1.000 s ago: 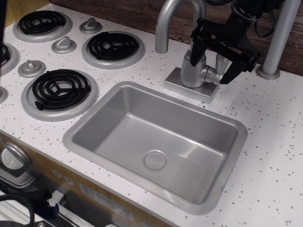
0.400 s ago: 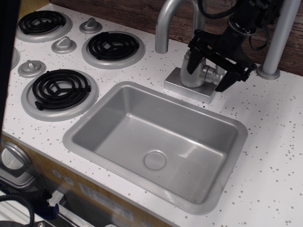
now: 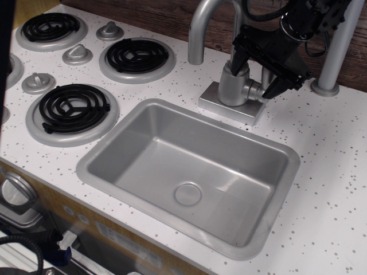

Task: Lever vertical to front

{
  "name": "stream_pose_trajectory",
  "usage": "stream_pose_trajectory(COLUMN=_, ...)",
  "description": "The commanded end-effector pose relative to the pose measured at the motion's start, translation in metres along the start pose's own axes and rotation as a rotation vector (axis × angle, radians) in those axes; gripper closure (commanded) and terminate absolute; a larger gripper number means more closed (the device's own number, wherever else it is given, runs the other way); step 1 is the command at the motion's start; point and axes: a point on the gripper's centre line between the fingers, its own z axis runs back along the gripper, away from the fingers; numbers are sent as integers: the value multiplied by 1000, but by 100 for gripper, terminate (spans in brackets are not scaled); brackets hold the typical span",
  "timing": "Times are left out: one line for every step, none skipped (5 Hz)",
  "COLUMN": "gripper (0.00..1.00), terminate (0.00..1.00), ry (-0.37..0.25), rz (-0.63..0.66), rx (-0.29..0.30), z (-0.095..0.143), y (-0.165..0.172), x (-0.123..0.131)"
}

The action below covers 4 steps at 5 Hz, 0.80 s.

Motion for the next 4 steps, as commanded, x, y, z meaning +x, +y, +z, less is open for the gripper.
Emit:
stream_pose_trajectory(gripper=0, terminate=0, ry=-91, rz=24, rx=-35, z=22, y=7, x=25)
stream_pose_trajectory(gripper=0, terminate=0, ry=-94, rz=27, rx=-46, z=18, y=5, x=26)
stream_pose_trajectory(gripper=100, terminate=0, ry=-78, rz=35, rx=-46, z=20, y=3, x=26)
stream_pose_trajectory(gripper=100, terminate=0, ry=-47, rz=59, rx=-50, z=21, y=-1, x=19)
